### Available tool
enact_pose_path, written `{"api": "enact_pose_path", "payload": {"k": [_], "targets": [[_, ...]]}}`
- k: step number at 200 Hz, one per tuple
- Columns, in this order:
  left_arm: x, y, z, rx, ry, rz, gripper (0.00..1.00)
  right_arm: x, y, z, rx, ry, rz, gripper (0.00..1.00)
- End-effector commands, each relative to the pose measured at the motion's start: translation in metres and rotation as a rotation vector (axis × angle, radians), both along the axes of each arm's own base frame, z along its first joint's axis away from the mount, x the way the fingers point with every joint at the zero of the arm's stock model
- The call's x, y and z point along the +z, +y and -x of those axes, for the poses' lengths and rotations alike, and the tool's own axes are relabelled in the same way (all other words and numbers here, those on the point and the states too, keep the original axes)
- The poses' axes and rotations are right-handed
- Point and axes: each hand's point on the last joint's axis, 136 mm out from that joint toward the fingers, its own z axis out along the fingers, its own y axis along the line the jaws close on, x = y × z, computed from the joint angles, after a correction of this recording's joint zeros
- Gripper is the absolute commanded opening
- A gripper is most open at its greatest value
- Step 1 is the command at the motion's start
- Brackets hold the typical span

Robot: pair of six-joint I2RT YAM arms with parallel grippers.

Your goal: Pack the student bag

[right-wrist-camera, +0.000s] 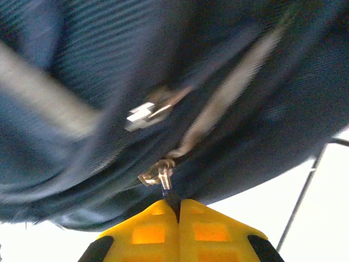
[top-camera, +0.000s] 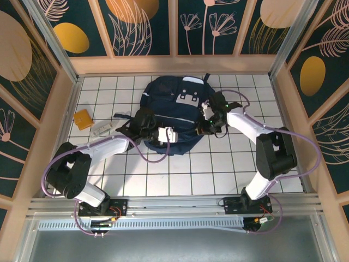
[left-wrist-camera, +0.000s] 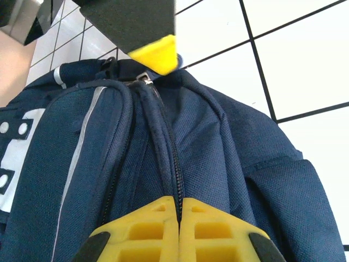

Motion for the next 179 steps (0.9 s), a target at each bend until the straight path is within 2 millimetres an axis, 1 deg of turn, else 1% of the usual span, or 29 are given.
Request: {"api": "enact_pose_path", "payload": {"k": [1, 11, 25, 39, 55, 67, 89, 112, 129, 145, 153, 164, 169, 174, 177, 179], "targets": [[-0.008, 0.014, 0.027, -0.039, 0.075, -0.023, 0.0, -0.007, -0.072, -0.063, -0.232, -0.136, 0.217, 0.0], [-0.01, 0.017, 0.027, -0.031, 0.073, -0.041, 0.0, -0.007, -0.073, -0.066, -0.208, -0.15, 0.226, 0.0], [-0.011, 0.02, 0.028, -0.026, 0.069, -0.045, 0.0, -0.007, -0.083, -0.071, -0.218, -0.167, 0.245, 0.0], [-0.013, 0.02, 0.033, -0.042, 0.068, -0.037, 0.0, -0.007, -0.086, -0.077, -0.228, -0.173, 0.203, 0.0], [-0.016, 0.02, 0.039, -0.066, 0.074, -0.032, 0.0, -0.003, -0.084, -0.092, -0.238, -0.217, 0.164, 0.0], [-0.017, 0.02, 0.041, -0.069, 0.077, -0.024, 0.0, -0.001, -0.088, -0.106, -0.259, -0.242, 0.174, 0.0], [-0.016, 0.021, 0.046, -0.086, 0.069, -0.013, 0.0, -0.001, -0.103, -0.128, -0.316, -0.261, 0.23, 0.0], [-0.012, 0.022, 0.05, -0.094, 0.07, -0.012, 0.0, 0.005, -0.12, -0.148, -0.369, -0.307, 0.259, 0.0], [-0.008, 0.02, 0.058, -0.122, 0.091, 0.018, 0.0, 0.007, -0.138, -0.154, -0.43, -0.318, 0.284, 0.0], [-0.003, 0.018, 0.062, -0.132, 0.094, 0.045, 0.0, 0.011, -0.145, -0.158, -0.456, -0.334, 0.251, 0.0], [0.001, 0.018, 0.061, -0.12, 0.098, 0.059, 0.0, 0.015, -0.137, -0.158, -0.429, -0.33, 0.186, 0.07], [0.01, 0.016, 0.059, -0.094, 0.106, 0.086, 0.0, 0.021, -0.127, -0.153, -0.388, -0.318, 0.127, 0.21], [0.016, 0.016, 0.057, -0.083, 0.108, 0.101, 0.06, 0.024, -0.12, -0.147, -0.353, -0.312, 0.096, 0.27], [0.022, 0.015, 0.058, -0.08, 0.113, 0.114, 0.18, 0.028, -0.112, -0.141, -0.315, -0.312, 0.07, 0.32], [0.027, 0.014, 0.058, -0.082, 0.109, 0.123, 0.23, 0.031, -0.107, -0.138, -0.294, -0.315, 0.057, 0.33], [0.03, 0.014, 0.057, -0.081, 0.109, 0.127, 0.25, 0.032, -0.105, -0.135, -0.281, -0.319, 0.051, 0.34]]}}
